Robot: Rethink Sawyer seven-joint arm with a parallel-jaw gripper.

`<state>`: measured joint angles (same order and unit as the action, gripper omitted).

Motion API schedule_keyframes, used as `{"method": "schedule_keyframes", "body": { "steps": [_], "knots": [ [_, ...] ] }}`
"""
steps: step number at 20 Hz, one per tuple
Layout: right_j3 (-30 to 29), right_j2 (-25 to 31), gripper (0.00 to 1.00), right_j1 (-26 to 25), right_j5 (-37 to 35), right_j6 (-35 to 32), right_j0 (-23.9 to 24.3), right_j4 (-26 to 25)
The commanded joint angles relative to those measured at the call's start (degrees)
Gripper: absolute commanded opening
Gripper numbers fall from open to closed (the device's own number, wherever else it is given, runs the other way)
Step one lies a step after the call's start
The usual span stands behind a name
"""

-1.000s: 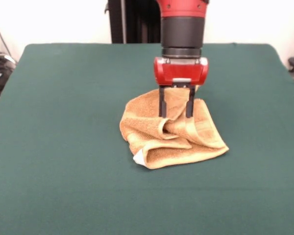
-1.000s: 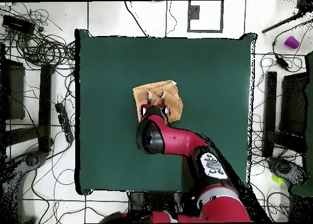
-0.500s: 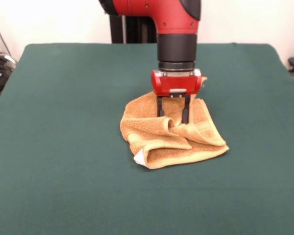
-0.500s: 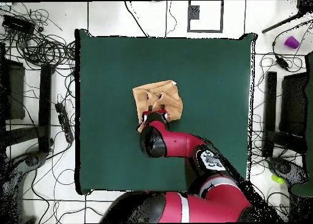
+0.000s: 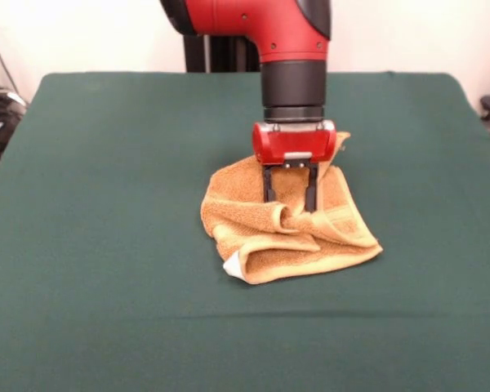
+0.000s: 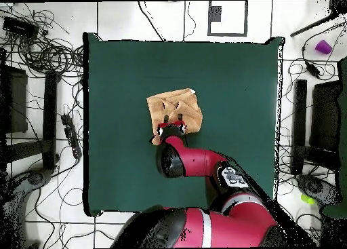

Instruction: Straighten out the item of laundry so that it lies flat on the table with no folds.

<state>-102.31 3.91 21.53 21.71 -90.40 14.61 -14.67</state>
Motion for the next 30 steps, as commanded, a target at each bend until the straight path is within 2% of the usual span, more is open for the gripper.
{"method": "schedule_keyframes", "body": {
  "steps": [1,6,13,17,20,30],
  "knots": [
    [3.40,4.46,1.00,-7.26,-1.90,-10.47,-1.88,1.50],
    [3.28,1.40,1.00,-6.71,-3.08,-10.93,-4.51,5.36],
    [4.64,1.56,1.00,-8.84,-8.32,-9.77,-3.89,6.75],
    [5.51,4.13,1.00,-10.04,-9.79,-8.72,-0.86,4.31],
    [6.09,3.12,1.00,-10.17,-10.17,-8.26,-1.66,5.05],
    [6.26,4.74,1.00,-10.21,-11.78,-8.28,-0.46,4.91]
  ]
}}
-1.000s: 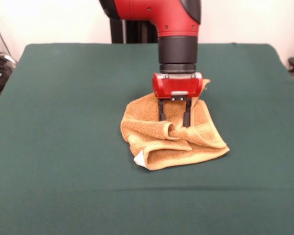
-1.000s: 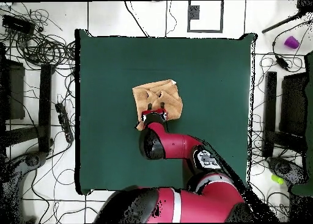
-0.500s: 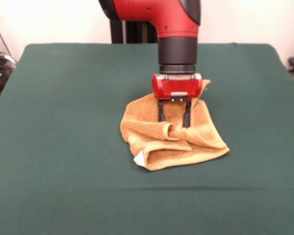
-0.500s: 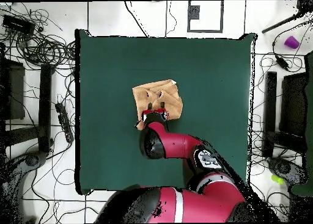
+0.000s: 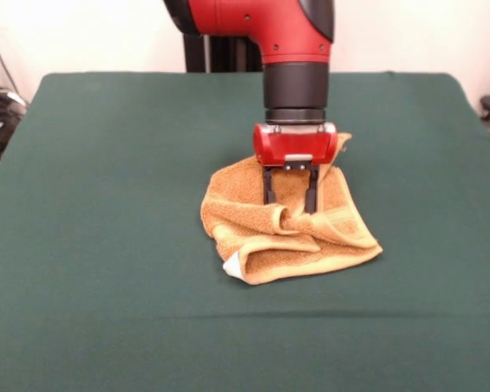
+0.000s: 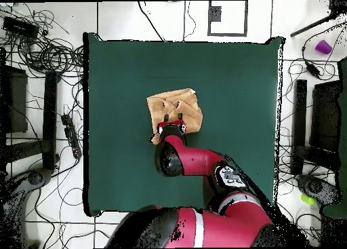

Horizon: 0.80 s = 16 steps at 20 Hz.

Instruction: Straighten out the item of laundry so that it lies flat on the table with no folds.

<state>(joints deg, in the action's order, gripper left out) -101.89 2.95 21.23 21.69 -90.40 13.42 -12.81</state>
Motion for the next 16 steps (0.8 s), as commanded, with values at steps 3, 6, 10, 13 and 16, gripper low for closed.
{"method": "schedule_keyframes", "body": {
  "steps": [3,6,10,13,16],
  "knots": [
    [5.69,6.28,1.00,-9.98,-11.62,-8.44,1.26,2.75],
    [5.46,7.00,1.00,-10.13,-11.35,-8.92,1.80,2.74],
    [5.28,7.19,1.00,-10.20,-10.61,-9.28,1.90,2.81],
    [5.44,6.69,1.00,-10.15,-10.12,-9.13,1.53,2.79],
    [5.51,6.73,1.00,-10.17,-9.90,-9.00,1.72,2.44]
  ]
}}
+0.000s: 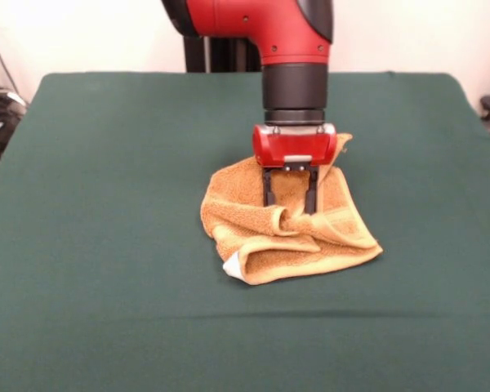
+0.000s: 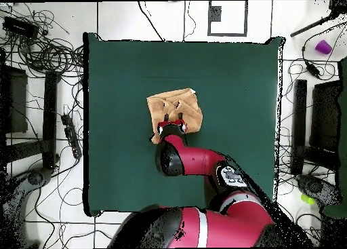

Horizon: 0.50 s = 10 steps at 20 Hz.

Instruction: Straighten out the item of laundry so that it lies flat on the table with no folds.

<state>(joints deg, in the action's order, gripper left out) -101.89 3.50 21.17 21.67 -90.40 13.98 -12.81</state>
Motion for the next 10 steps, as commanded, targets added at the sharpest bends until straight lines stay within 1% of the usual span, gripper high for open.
{"method": "schedule_keyframes", "body": {
  "steps": [1,4,7,10],
  "knots": [
    [5.51,6.35,1.00,-10.11,-9.79,-8.97,1.35,2.22],
    [5.40,7.17,1.00,-10.14,-9.75,-9.08,2.13,1.68],
    [5.44,6.91,1.00,-10.11,-9.99,-8.93,1.82,2.00],
    [5.20,7.43,1.00,-10.16,-7.92,-9.56,2.32,1.32]
  ]
}}
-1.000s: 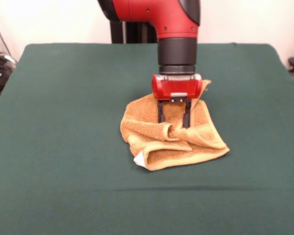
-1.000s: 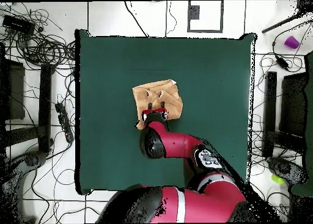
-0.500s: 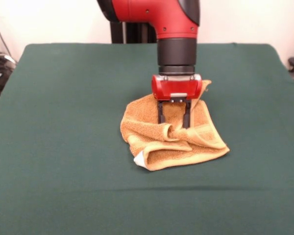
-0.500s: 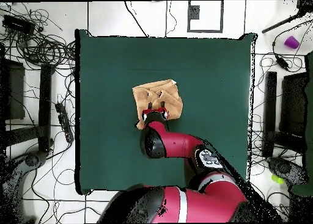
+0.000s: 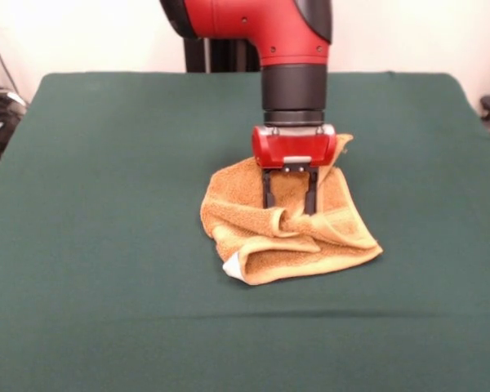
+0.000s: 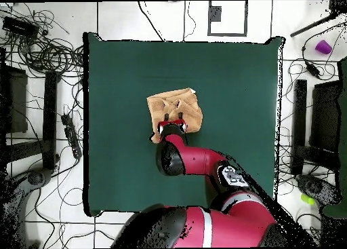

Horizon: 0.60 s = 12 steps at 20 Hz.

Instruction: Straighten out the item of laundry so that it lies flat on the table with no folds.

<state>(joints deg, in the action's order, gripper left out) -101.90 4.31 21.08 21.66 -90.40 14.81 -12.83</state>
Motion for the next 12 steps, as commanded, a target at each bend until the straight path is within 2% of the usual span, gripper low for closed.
{"method": "schedule_keyframes", "body": {
  "steps": [1,12],
  "knots": [
    [5.09,6.84,1.00,-10.01,-7.22,-9.75,1.76,1.02],
    [5.33,6.14,1.00,-9.84,-9.63,-8.89,1.12,2.35]
  ]
}}
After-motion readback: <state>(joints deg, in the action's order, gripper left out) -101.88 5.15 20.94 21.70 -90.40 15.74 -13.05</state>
